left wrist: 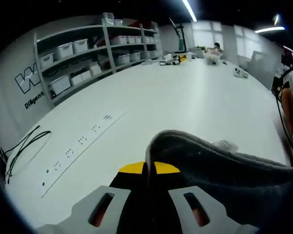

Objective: Open the folded towel by lifting each exposed corner and separating the folded layers until the towel lies flat within the target outline without major curled edges

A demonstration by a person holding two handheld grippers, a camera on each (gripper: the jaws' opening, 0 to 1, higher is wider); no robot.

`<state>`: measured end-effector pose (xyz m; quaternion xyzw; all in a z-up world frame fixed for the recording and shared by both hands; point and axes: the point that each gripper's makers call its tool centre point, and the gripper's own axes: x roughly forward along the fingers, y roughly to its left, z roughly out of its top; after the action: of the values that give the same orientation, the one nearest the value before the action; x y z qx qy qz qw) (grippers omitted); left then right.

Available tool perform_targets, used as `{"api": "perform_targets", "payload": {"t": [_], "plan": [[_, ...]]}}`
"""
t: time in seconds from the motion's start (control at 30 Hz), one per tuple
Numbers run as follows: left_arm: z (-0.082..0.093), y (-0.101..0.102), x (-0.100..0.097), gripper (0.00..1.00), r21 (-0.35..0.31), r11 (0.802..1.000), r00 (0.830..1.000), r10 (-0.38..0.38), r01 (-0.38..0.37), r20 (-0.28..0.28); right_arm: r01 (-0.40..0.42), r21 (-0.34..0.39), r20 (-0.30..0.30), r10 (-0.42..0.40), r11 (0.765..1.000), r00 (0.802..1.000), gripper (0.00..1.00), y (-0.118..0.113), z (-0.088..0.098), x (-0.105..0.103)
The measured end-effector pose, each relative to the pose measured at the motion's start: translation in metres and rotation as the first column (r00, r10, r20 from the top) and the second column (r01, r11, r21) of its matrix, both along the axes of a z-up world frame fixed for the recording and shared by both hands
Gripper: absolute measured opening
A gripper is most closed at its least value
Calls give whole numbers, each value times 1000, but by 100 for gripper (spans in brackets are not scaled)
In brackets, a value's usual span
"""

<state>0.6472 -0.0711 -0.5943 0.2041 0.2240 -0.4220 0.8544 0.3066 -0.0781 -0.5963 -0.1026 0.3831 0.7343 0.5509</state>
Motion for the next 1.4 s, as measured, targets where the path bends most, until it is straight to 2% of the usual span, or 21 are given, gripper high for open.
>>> {"api": "perform_targets", "payload": {"t": [0.1, 0.2, 0.23, 0.27, 0.33, 0.43, 0.63, 0.73, 0.77, 0.9, 1.03, 1.23, 1.4], "plan": [[1, 1, 1, 7, 5, 1000, 1000, -7, 7, 12, -7, 3, 2, 7, 1000, 1000, 8, -4, 2, 1], [3, 4, 4, 13, 16, 1000, 999, -9, 8, 51, -32, 17, 32, 32, 999, 999, 7, -13, 7, 3], [4, 6, 6, 14, 13, 1000, 999, 4, -4, 53, -31, 19, 30, 31, 999, 999, 7, -14, 8, 4], [5, 8, 6, 14, -8, 999, 999, 36, -36, 31, -25, 18, 17, 24, 1000, 1000, 6, -16, 10, 5], [8, 7, 3, 14, -18, 999, 999, 29, -28, 26, -25, 17, 26, 24, 1000, 999, 4, -22, 12, 7], [9, 10, 4, 19, 24, 999, 997, 20, -22, 75, -28, 22, 37, 28, 999, 999, 3, -30, 14, 11], [18, 14, 4, 26, -14, 999, 998, 35, -34, 60, -72, 32, 52, 70, 997, 996, 0, -39, 20, 14], [23, 19, -2, 29, -6, 999, 997, 32, -31, 68, -108, 47, 63, 105, 993, 992, 0, -44, 24, 10], [25, 22, -4, 29, -3, 1000, 997, 30, -29, 71, -114, 67, 84, 108, 991, 991, 0, -43, 26, 11], [35, 38, -16, 30, -13, 999, 996, 40, -39, 75, -67, 137, 64, 59, 988, 996, 0, -37, 39, 17], [39, 61, -29, 29, -9, 998, 996, 57, -57, 71, -24, 158, 83, 11, 987, 996, 0, -30, 38, 25], [45, 101, -46, 29, -18, 994, 992, 111, -110, 62, 32, 205, 77, -49, 978, 996, 0, -21, 44, 40], [44, 124, -59, 28, -44, 988, 988, 149, -148, 31, 113, 185, 89, -131, 976, 987, 0, -15, 39, 57]]}}
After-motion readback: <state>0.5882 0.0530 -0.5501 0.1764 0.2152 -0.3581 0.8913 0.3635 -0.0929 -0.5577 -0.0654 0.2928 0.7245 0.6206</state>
